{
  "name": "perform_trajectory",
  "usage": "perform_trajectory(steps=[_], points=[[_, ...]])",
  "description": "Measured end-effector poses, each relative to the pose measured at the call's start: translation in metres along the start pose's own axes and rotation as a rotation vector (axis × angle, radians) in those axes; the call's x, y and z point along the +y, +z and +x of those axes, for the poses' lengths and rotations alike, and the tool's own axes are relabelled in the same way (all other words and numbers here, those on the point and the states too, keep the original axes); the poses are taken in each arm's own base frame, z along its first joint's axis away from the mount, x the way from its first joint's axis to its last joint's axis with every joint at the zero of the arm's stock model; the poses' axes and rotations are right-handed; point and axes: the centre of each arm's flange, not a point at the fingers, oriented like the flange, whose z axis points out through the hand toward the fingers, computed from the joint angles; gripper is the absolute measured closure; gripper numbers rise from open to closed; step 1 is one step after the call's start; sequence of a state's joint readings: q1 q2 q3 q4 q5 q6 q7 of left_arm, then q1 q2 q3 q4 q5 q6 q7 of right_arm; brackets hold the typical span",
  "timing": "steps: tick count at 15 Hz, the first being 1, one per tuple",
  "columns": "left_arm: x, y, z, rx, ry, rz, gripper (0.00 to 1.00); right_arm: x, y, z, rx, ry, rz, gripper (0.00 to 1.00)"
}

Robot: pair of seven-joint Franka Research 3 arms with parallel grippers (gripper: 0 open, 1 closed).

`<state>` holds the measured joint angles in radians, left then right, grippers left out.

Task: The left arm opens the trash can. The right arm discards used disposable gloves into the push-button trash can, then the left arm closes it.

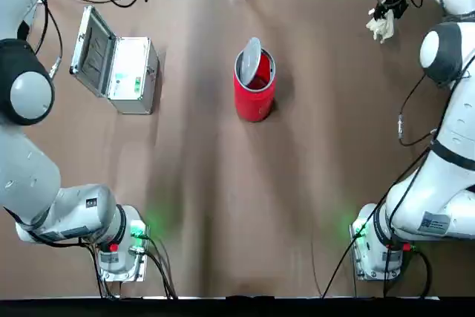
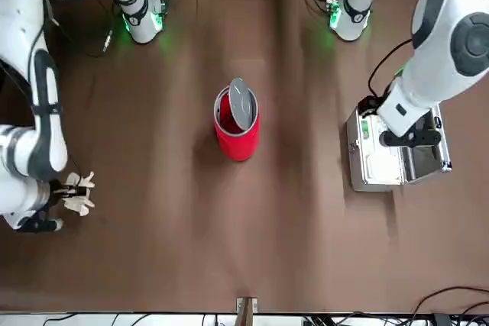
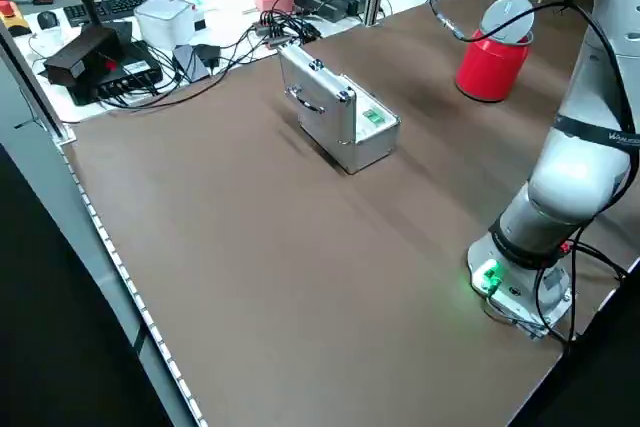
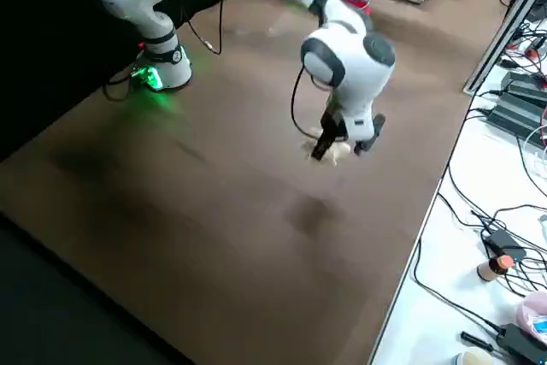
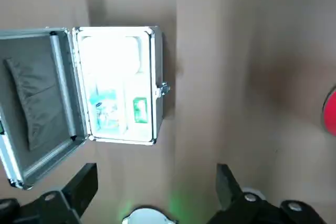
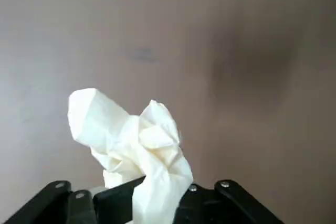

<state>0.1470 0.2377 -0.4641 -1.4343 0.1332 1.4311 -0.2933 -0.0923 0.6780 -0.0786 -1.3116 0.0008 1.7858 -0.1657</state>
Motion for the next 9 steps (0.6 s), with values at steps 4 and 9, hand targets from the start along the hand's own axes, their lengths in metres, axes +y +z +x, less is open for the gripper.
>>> perform_trajectory(steps=[4,9], points=[[-0.053,-0.007,0.001,-0.008,0.006,-0.065,0.00,-0.071,-0.069,-0.031,-0.041,-0.039,0.077,1.00],[-0.113,-0.039,0.002,0.098,-0.048,-0.156,0.00,-0.241,-0.081,-0.063,-0.150,-0.061,0.098,1.00]])
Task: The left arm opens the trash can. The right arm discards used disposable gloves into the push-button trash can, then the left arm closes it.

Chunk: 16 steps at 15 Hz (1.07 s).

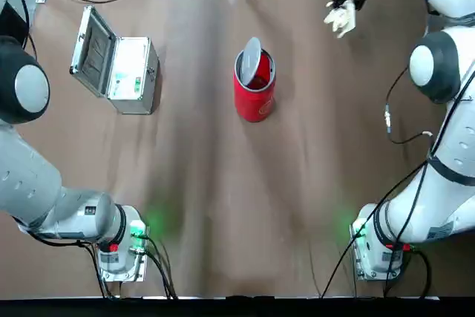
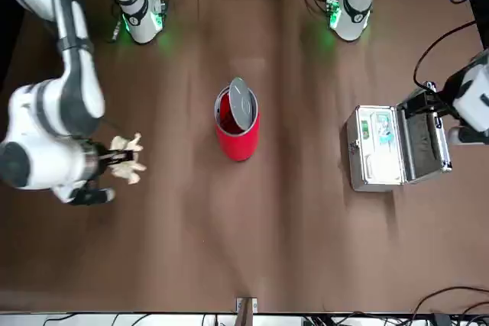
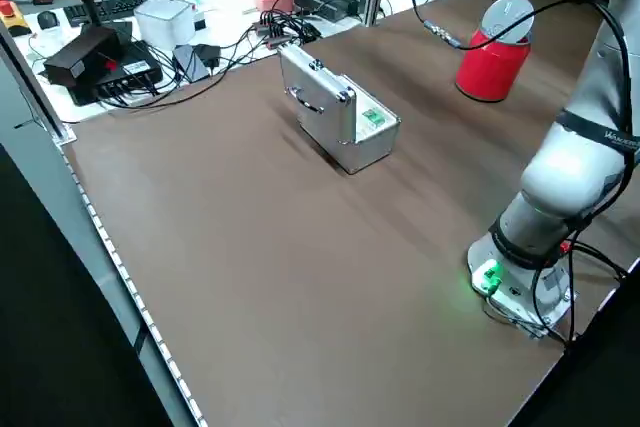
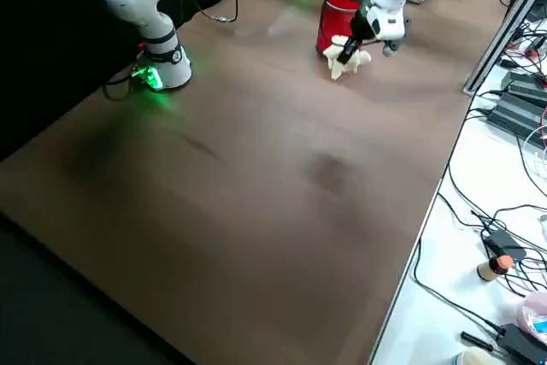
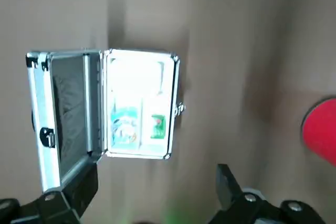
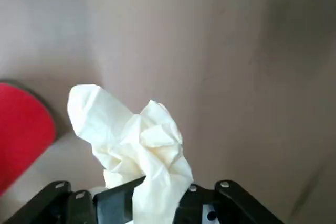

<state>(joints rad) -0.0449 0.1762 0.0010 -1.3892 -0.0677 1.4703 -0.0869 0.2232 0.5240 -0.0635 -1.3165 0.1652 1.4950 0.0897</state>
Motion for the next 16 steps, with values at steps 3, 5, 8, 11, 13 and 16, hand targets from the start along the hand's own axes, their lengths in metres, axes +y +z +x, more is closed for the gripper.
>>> perform_trajectory(steps=[3,5,8,11,13,16], points=[[0.009,-0.016,-0.005,0.060,0.007,-0.014,0.00,-0.074,0.019,-0.014,-0.050,-0.012,0.049,1.00],[0.017,-0.026,-0.016,0.081,0.021,-0.009,0.00,-0.113,0.029,-0.024,-0.084,-0.007,0.101,1.00],[0.026,-0.028,-0.027,0.080,0.027,0.007,0.00,-0.163,0.040,-0.040,-0.120,-0.010,0.136,1.00],[0.025,-0.022,-0.027,0.076,0.057,0.058,0.00,-0.200,0.050,-0.056,-0.137,-0.010,0.115,1.00],[0.035,-0.017,-0.025,0.096,0.097,0.097,0.00,-0.216,0.054,-0.064,-0.143,-0.026,0.105,1.00],[0.048,-0.014,-0.025,0.105,0.124,0.112,0.00,-0.240,0.061,-0.075,-0.145,-0.045,0.090,1.00]])
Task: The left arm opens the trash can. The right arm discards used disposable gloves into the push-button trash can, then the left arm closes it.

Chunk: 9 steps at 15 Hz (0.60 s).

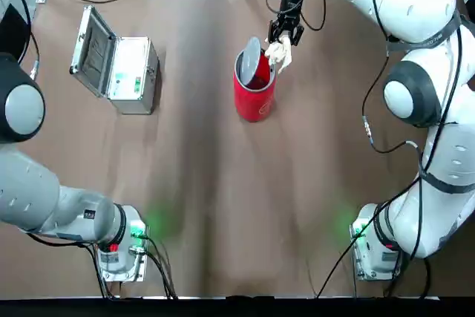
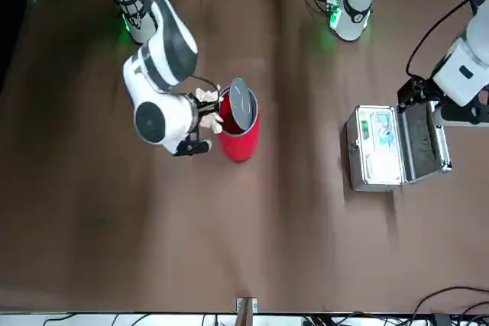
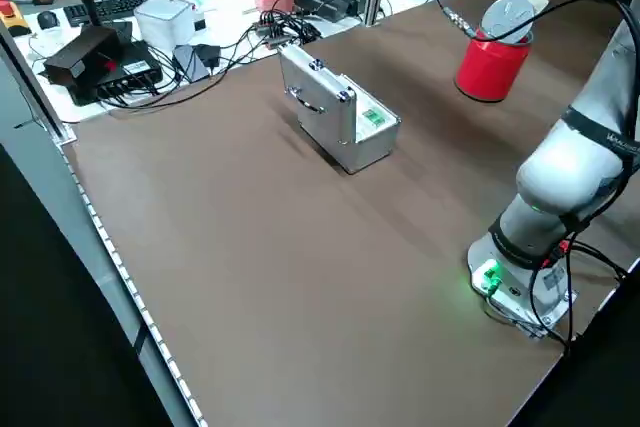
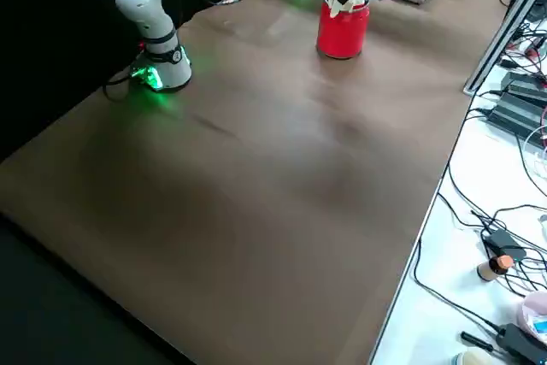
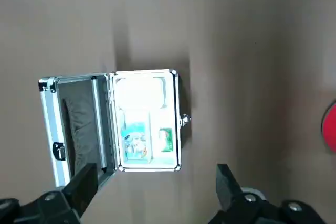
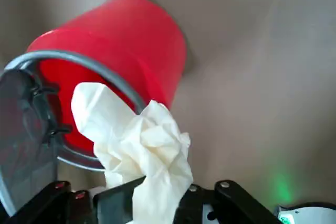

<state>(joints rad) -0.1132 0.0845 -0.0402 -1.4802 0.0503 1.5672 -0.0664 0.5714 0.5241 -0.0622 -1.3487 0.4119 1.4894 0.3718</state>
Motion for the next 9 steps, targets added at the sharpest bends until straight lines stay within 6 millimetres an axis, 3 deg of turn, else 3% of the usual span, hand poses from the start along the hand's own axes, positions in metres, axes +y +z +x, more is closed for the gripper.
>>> perform_trajectory(steps=[4,9], points=[[0.000,0.000,0.000,0.002,-0.001,0.000,0.00,-0.021,0.010,-0.008,0.002,-0.021,-0.006,1.00],[-0.001,-0.001,0.002,0.011,-0.003,-0.001,0.00,-0.025,0.007,-0.007,0.003,-0.019,0.049,1.00]])
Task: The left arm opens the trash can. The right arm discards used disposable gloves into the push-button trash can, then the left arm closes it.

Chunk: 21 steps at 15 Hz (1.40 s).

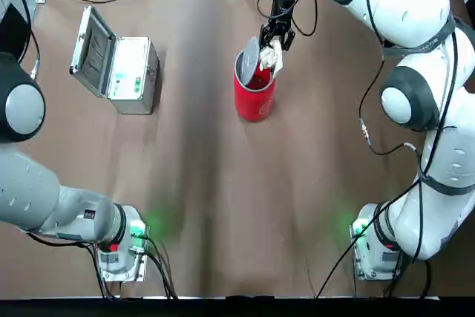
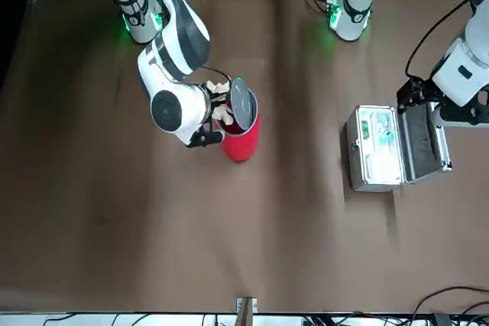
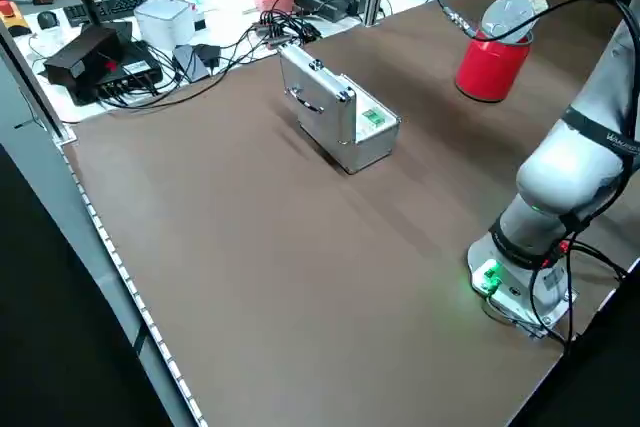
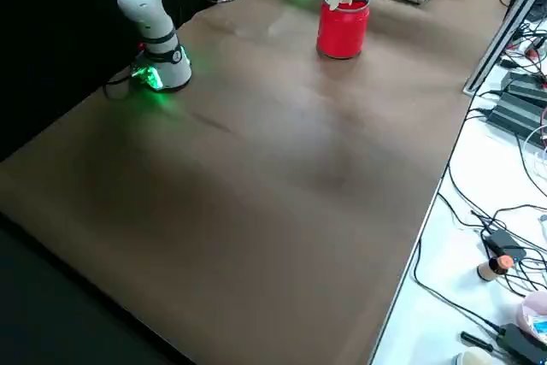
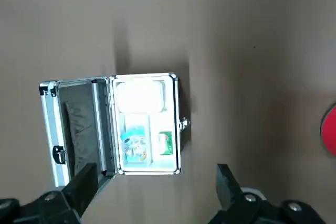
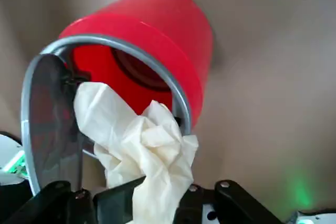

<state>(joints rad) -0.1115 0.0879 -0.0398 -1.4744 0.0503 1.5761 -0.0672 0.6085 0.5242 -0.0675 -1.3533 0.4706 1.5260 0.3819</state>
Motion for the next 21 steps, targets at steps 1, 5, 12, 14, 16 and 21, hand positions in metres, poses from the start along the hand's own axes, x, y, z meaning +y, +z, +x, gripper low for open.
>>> perform_trajectory(steps=[1,5,12,14,16,21], points=[[0.000,0.000,0.000,0.000,0.000,0.000,0.00,-0.001,0.000,0.000,-0.002,0.001,0.012,1.00],[0.002,0.000,0.000,0.001,0.004,0.000,0.00,-0.002,-0.001,0.000,-0.008,0.004,0.038,1.00],[0.002,-0.001,0.000,0.002,0.005,0.000,0.00,-0.001,0.004,0.004,-0.022,0.010,0.053,1.00],[0.002,-0.001,0.000,0.002,0.005,0.000,0.00,0.002,0.008,0.010,-0.012,0.018,0.058,1.00],[0.002,-0.001,0.000,0.002,0.005,0.000,0.00,0.005,0.013,0.018,0.001,0.027,0.064,1.00],[0.002,-0.001,0.000,0.002,0.006,0.000,0.00,0.007,0.027,0.031,-0.027,0.020,0.107,1.00]])
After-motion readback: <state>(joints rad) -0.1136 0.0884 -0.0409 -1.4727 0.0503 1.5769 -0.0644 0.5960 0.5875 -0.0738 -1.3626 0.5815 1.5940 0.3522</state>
